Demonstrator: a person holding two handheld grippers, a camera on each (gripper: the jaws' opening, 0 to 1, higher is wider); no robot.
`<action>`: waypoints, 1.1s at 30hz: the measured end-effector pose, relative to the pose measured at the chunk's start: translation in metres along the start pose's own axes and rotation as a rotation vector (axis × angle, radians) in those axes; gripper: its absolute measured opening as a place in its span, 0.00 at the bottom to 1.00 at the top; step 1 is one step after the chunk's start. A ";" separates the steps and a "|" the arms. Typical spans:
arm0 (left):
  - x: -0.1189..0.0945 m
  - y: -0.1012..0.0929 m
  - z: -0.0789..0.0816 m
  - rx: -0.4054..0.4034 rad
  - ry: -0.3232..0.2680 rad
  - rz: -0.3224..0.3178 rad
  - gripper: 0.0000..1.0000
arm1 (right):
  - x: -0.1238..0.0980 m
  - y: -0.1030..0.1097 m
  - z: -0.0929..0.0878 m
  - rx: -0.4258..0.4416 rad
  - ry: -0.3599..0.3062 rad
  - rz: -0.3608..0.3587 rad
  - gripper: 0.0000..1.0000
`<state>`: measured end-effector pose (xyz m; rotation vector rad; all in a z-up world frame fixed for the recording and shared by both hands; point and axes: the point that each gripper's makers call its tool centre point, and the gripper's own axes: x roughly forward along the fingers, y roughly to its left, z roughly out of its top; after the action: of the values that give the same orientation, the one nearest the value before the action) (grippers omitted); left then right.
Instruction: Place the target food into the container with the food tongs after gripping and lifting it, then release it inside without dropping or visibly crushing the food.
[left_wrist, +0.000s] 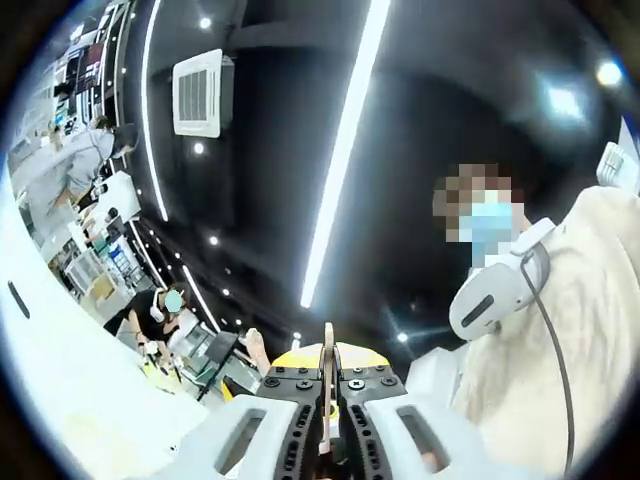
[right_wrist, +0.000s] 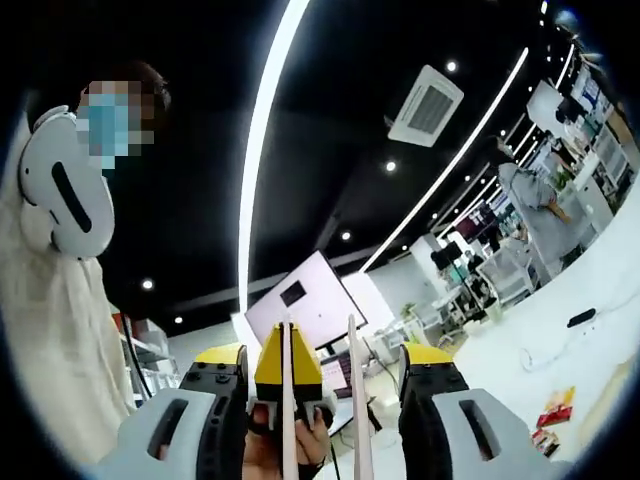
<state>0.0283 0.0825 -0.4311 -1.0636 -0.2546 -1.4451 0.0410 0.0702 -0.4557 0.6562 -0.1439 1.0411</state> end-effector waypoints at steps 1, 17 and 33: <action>-0.001 0.000 0.000 -0.003 -0.007 0.003 0.00 | 0.001 0.001 -0.003 0.005 0.009 0.005 0.56; -0.014 -0.001 -0.001 -0.041 -0.031 0.019 0.00 | 0.003 0.004 -0.009 0.062 -0.021 0.012 0.28; -0.057 -0.004 -0.030 0.129 0.433 0.142 0.13 | -0.023 0.003 -0.053 0.022 0.207 -0.016 0.27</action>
<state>0.0013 0.1009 -0.4869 -0.6308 0.0386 -1.4697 0.0164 0.0843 -0.5060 0.5648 0.0531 1.0898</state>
